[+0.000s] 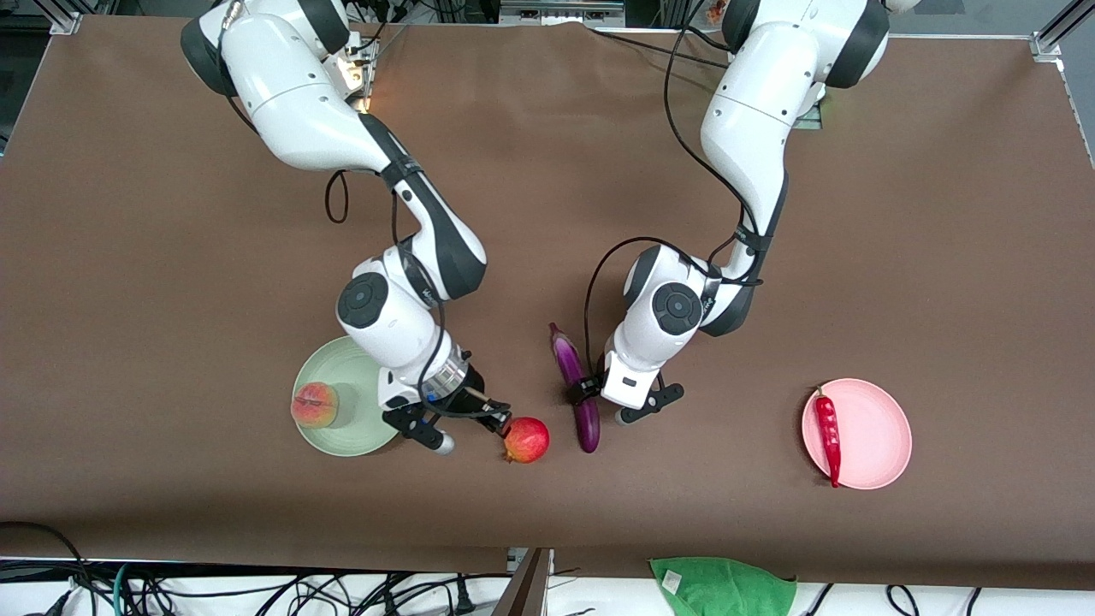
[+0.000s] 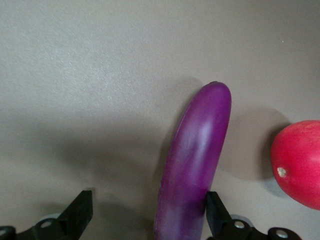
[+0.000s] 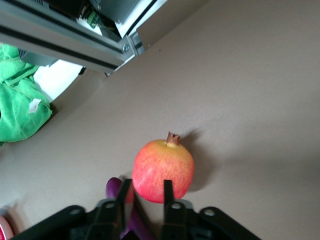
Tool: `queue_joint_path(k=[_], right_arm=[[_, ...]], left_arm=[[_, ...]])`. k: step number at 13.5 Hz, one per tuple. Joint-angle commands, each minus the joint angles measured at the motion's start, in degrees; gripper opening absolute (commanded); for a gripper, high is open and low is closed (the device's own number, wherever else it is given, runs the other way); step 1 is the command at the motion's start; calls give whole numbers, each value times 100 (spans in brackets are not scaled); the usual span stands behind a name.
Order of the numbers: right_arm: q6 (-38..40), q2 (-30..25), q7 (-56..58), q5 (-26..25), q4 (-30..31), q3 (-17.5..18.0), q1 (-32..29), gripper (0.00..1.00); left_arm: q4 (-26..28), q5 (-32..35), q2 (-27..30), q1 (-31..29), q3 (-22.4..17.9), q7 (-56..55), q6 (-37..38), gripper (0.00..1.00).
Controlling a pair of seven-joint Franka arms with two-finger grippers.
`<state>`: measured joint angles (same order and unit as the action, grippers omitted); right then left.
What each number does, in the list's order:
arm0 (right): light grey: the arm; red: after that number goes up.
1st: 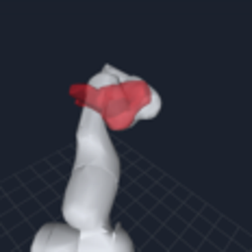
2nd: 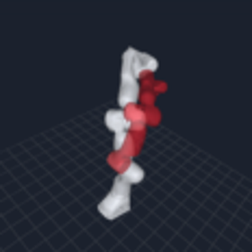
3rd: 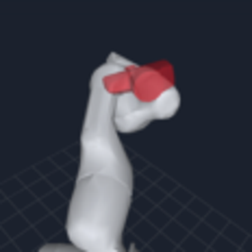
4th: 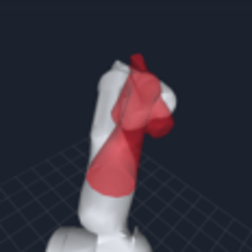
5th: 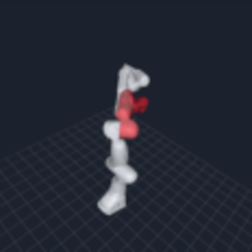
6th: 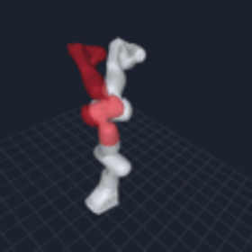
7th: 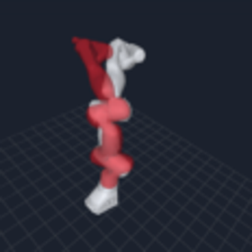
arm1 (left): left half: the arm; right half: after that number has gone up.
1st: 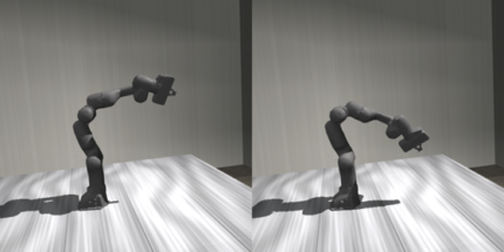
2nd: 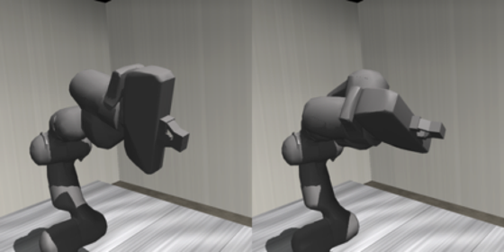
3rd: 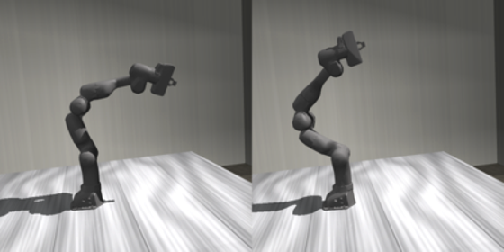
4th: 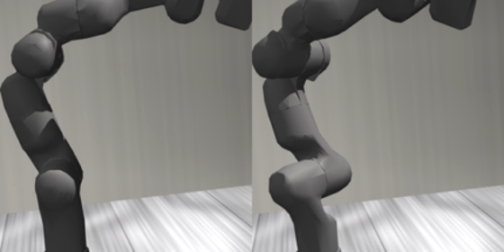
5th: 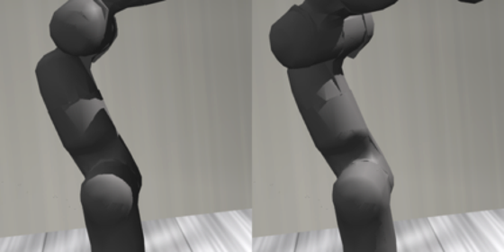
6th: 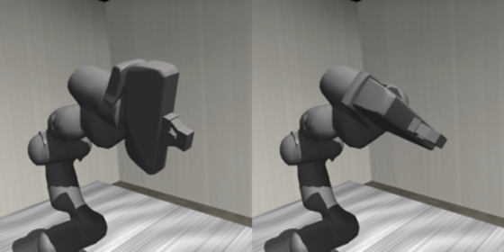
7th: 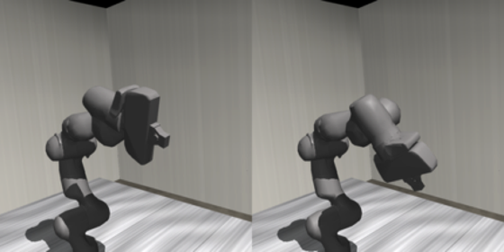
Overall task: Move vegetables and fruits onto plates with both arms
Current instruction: 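Grasp the eggplant with the left gripper while the right gripper grasps the pomegranate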
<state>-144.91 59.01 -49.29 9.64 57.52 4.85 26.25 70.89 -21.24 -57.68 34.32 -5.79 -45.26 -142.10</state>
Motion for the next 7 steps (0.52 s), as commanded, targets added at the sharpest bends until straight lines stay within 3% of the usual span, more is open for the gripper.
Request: queue_joint_path(k=[1, 2, 5, 7], right_arm=[[-816, 425, 7, 47, 5, 34, 160, 100], [-1133, 575, 42, 29, -3, 16, 187, 100], [-1434, 743, 86, 3, -30, -10, 231, 100], [-1732, 857, 138, 3, -21, -19, 240, 100]], left_arm=[[30, -55, -86, 163, -107, -10, -160, 57], [31, -47, -86, 163, -115, -1, -160, 40], [39, 102, -94, 163, -115, 61, -160, 3], [39, 235, -103, 154, -107, 69, -160, 0]])
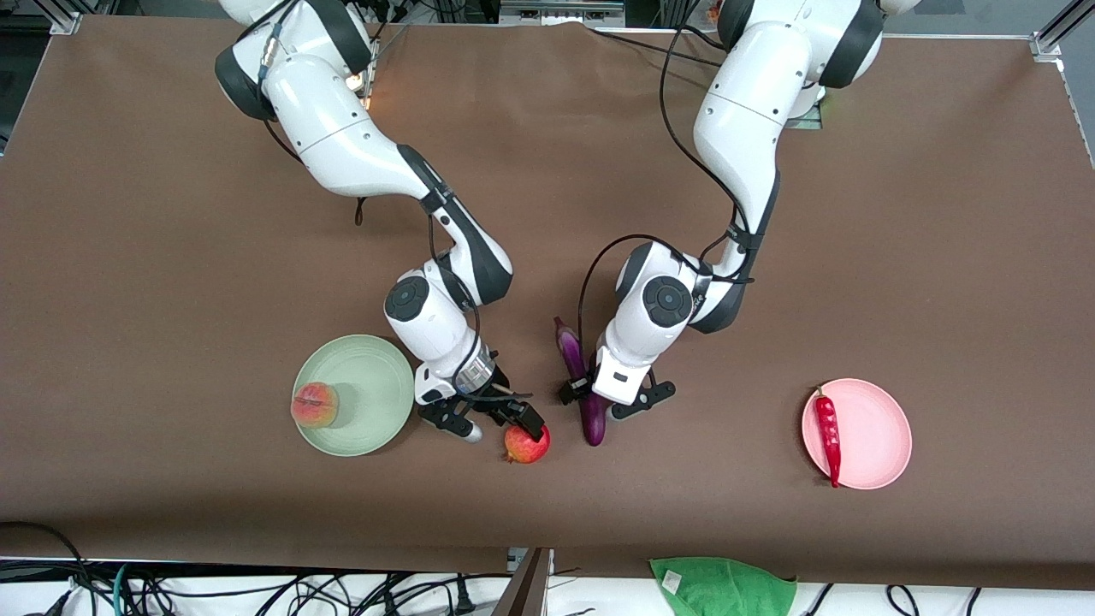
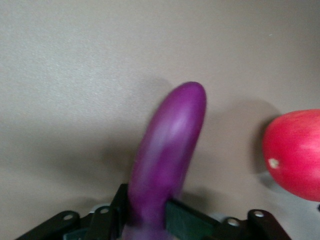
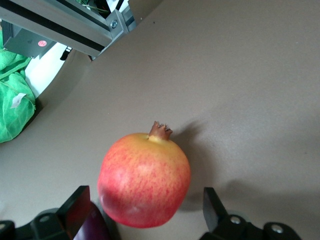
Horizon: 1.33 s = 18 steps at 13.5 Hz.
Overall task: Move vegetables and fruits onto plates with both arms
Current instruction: 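Grasp the eggplant with the left gripper while the right gripper grasps the pomegranate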
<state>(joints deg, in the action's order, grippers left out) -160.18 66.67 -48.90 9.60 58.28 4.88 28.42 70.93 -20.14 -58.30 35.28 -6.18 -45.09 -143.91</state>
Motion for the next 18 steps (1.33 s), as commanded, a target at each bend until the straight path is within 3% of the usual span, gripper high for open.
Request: queue_joint_path(k=[1, 3, 7, 8, 9, 12, 18], right_arm=[[-381, 197, 222, 7, -115, -31, 24, 100], [-584, 338, 311, 7, -177, -40, 24, 100], [-602, 338, 338, 7, -177, -40, 32, 99], [-602, 338, 355, 7, -177, -40, 32, 92], [-602, 338, 407, 7, -177, -40, 32, 70], [-602, 303, 434, 16, -177, -22, 32, 1], [-393, -74, 399, 95, -116, 22, -20, 0]], left_arm=[[35, 116, -67, 58, -67, 53, 12, 0], [26, 81, -77, 49, -59, 1, 4, 18], [-9, 54, -42, -12, -59, -35, 3, 69], [-9, 54, -15, -65, -59, -35, 3, 82], [-18, 45, 2, -74, -50, -43, 3, 96], [-132, -68, 3, -83, -50, -61, 12, 100], [-246, -227, -15, -83, -50, -70, 21, 100]])
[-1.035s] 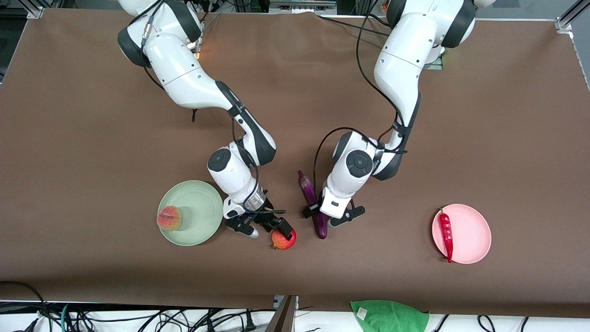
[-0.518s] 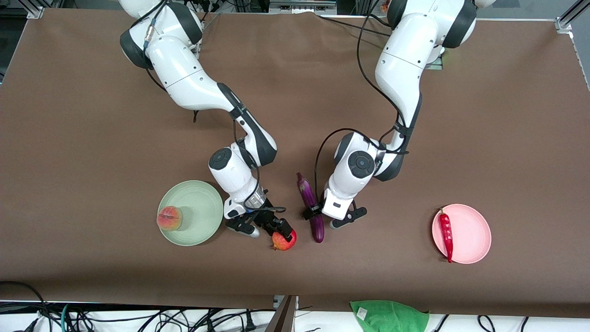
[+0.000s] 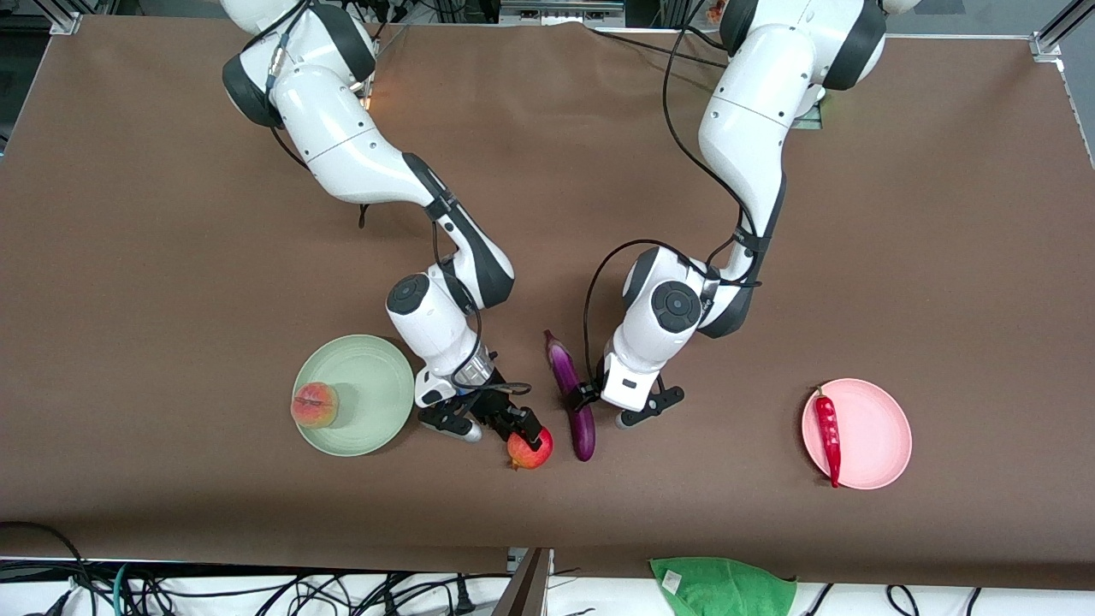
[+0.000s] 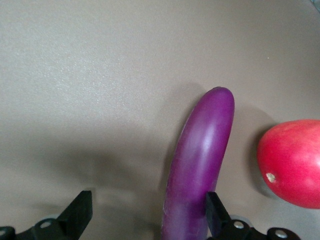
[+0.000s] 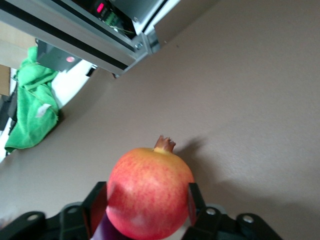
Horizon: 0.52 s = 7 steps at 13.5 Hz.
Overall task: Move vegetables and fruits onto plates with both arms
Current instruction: 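Grasp the eggplant with the left gripper while the right gripper grasps the pomegranate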
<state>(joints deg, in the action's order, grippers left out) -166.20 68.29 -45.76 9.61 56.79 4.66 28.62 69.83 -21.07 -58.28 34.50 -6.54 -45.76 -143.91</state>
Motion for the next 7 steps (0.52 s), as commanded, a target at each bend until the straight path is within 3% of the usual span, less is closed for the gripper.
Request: queue_joint_path(k=[1, 5, 7], right_arm=[[463, -341, 129, 85, 77, 35, -41, 0], [835, -659, 112, 85, 175, 35, -102, 0], [739, -580, 120, 41, 174, 26, -76, 100]], left_arm=[[-154, -187, -17, 4, -14, -4, 21, 100], [-198, -231, -78, 92, -14, -109, 12, 100], [-198, -222, -174, 205, -13, -100, 12, 100]])
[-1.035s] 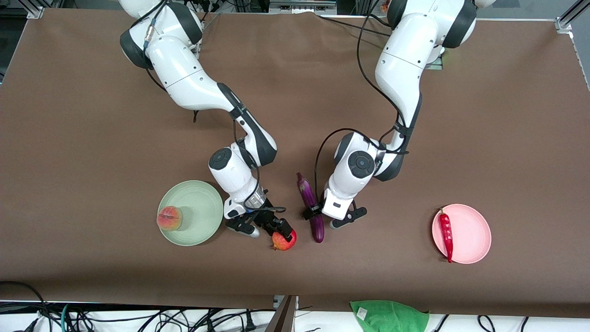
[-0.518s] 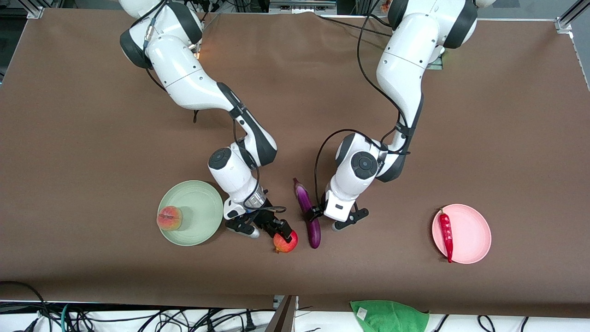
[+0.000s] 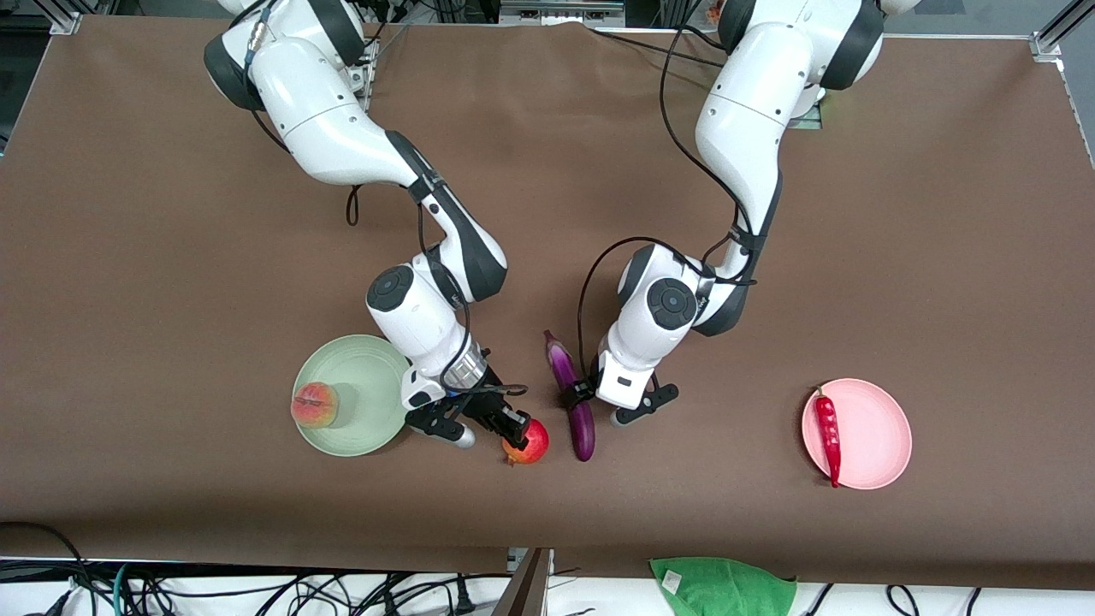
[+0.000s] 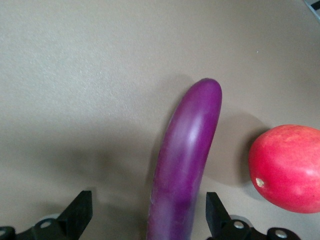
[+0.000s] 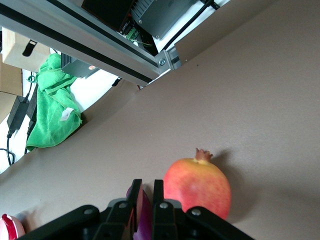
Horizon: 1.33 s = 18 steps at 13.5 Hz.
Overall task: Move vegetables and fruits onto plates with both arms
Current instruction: 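Grasp the eggplant with the left gripper while the right gripper grasps the pomegranate, then carry the purple eggplant onto the pink plate with the left gripper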
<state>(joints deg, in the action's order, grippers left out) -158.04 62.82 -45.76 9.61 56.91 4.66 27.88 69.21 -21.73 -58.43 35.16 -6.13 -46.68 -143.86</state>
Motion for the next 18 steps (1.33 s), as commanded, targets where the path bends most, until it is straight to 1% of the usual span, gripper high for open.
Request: queue_joint_path(k=[1, 2, 4, 5, 7, 8, 10, 11, 13, 15, 16, 18], right_arm=[[-130, 19, 129, 15, 163, 18, -2, 100], [-156, 63, 164, -3, 145, 9, -2, 100], [-139, 125, 619, -143, 128, -17, 24, 100], [-139, 134, 665, -300, 119, -52, 68, 100], [-156, 204, 648, -757, 110, -280, 243, 100], [-226, 335, 639, -907, 101, -473, 357, 100], [-734, 633, 648, -952, 40, -728, 516, 100], [-867, 731, 648, -952, 22, -755, 525, 100], [-869, 723, 656, -961, 31, -765, 621, 100], [-851, 697, 683, -961, 31, -773, 631, 99], [-842, 679, 717, -970, 31, -782, 622, 88], [-851, 653, 735, -961, 31, -817, 622, 41]], left_arm=[[-136, -138, -264, 219, -64, -7, -37, 100], [-110, -112, -335, 272, -73, 1, -211, 98], [-101, -103, -397, 299, -90, 54, -327, 24], [-101, -94, -397, 290, -99, 63, -327, 0], [-101, 10, -319, 229, -134, 89, -284, 0], [-101, 203, -257, 176, -230, 228, -257, 0], [-109, 266, -73, -156, -240, 579, 110, 0], [-110, 266, 76, -324, -231, 903, 408, 0], [-127, 231, 384, -736, -222, 1624, 1190, 0], [-127, 240, 630, -1158, -222, 2335, 1788, 0], [-127, 248, 701, -1430, -222, 2835, 2078, 0], [-5, 266, 789, -1861, -248, 4030, 2387, 0]])
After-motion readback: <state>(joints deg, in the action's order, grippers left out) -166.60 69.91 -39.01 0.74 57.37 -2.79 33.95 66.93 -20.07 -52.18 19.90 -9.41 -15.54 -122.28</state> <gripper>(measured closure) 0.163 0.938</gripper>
